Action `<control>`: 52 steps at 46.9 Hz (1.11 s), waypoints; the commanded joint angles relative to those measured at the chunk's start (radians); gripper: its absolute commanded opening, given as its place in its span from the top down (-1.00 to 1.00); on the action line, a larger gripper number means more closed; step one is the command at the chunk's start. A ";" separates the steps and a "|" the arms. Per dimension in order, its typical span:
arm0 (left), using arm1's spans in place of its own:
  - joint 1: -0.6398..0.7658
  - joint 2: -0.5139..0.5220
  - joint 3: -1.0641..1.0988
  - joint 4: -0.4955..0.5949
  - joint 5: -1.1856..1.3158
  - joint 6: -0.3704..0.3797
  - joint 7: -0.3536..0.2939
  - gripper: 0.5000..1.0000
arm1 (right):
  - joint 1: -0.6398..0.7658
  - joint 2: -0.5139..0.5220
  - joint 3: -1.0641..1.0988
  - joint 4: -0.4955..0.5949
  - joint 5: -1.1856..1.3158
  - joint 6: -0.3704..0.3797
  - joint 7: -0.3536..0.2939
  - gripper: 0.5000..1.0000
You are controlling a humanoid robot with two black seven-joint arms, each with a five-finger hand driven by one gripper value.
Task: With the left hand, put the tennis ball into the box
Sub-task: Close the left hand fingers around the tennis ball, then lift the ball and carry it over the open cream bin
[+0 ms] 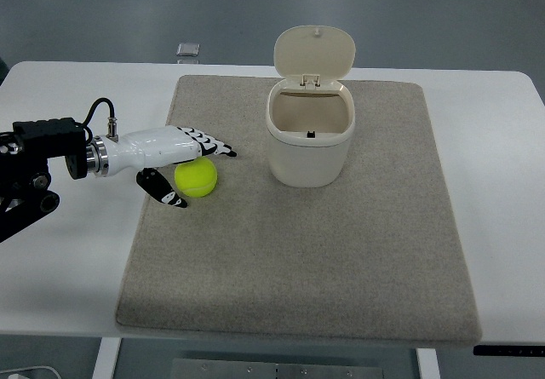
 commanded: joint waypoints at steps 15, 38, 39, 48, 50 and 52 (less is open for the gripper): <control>-0.004 0.002 0.000 -0.002 0.054 0.000 0.000 0.57 | 0.000 0.000 0.000 0.000 0.000 0.001 0.000 -0.75; -0.101 0.089 -0.011 -0.095 0.078 0.221 -0.006 1.00 | 0.000 0.000 0.000 0.001 0.000 -0.001 0.001 -0.75; -0.116 0.091 -0.011 -0.097 0.086 0.236 -0.008 1.00 | 0.000 0.000 0.000 0.000 0.000 0.001 0.001 -0.75; -0.266 0.091 0.026 -0.117 0.100 0.264 -0.023 1.00 | 0.000 0.000 0.000 0.001 0.000 -0.001 0.000 -0.75; -0.297 0.089 0.053 -0.123 0.100 0.264 -0.025 1.00 | 0.000 0.000 0.000 0.000 0.000 0.001 0.000 -0.75; -0.323 0.084 0.080 -0.129 0.101 0.264 -0.025 1.00 | 0.000 0.000 0.000 0.001 0.000 -0.001 0.000 -0.75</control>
